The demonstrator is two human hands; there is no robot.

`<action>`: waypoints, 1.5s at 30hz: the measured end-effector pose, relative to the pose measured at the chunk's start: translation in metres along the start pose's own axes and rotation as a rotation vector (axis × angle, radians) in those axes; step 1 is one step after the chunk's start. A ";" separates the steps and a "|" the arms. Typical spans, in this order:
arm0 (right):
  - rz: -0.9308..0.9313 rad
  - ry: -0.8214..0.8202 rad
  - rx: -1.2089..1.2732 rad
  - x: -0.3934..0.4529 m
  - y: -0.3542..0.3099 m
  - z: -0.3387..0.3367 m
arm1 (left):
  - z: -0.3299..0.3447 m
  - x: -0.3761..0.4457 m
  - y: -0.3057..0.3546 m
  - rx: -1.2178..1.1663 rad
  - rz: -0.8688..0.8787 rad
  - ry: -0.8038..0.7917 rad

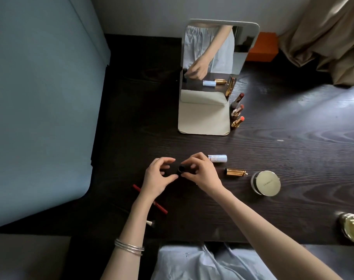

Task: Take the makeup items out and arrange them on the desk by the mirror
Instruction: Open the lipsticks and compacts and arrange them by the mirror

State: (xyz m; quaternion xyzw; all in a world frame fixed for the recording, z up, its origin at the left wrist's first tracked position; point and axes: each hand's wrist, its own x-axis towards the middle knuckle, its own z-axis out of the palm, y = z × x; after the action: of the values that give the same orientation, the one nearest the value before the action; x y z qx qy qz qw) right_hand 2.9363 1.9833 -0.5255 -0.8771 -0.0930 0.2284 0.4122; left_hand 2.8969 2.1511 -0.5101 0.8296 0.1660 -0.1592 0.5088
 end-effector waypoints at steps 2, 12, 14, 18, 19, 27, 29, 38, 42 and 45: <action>-0.008 0.004 -0.012 0.001 -0.002 -0.001 | -0.006 0.001 -0.001 0.004 -0.002 -0.003; 0.035 0.366 0.204 -0.007 0.010 -0.085 | 0.010 0.023 0.043 -0.118 0.064 -0.128; 0.078 0.442 0.255 -0.001 0.022 -0.112 | 0.017 0.030 0.055 -0.171 0.073 -0.144; 0.121 0.494 0.360 0.023 0.043 -0.161 | 0.025 0.037 0.073 -0.291 0.049 -0.111; 0.123 0.502 0.360 0.032 0.047 -0.170 | 0.026 0.037 0.076 -0.313 0.042 -0.100; 0.154 0.484 0.282 0.107 0.074 -0.197 | 0.026 0.045 0.081 -0.317 -0.015 -0.036; 0.161 0.470 0.245 0.118 0.077 -0.195 | 0.027 0.046 0.079 -0.312 -0.035 -0.030; 0.175 0.474 0.244 0.132 0.082 -0.192 | 0.030 0.049 0.073 -0.295 -0.079 -0.034; 0.169 0.474 0.227 0.128 0.084 -0.194 | 0.029 0.050 0.074 -0.293 -0.079 -0.045; 0.152 0.458 0.214 0.124 0.086 -0.194 | 0.028 0.050 0.074 -0.283 -0.079 -0.048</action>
State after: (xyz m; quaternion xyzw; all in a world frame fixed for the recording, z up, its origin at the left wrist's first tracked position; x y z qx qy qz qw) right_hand 3.1352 1.8398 -0.5236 -0.8617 0.0936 0.0627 0.4947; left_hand 2.9711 2.1000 -0.4856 0.7382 0.2070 -0.1738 0.6181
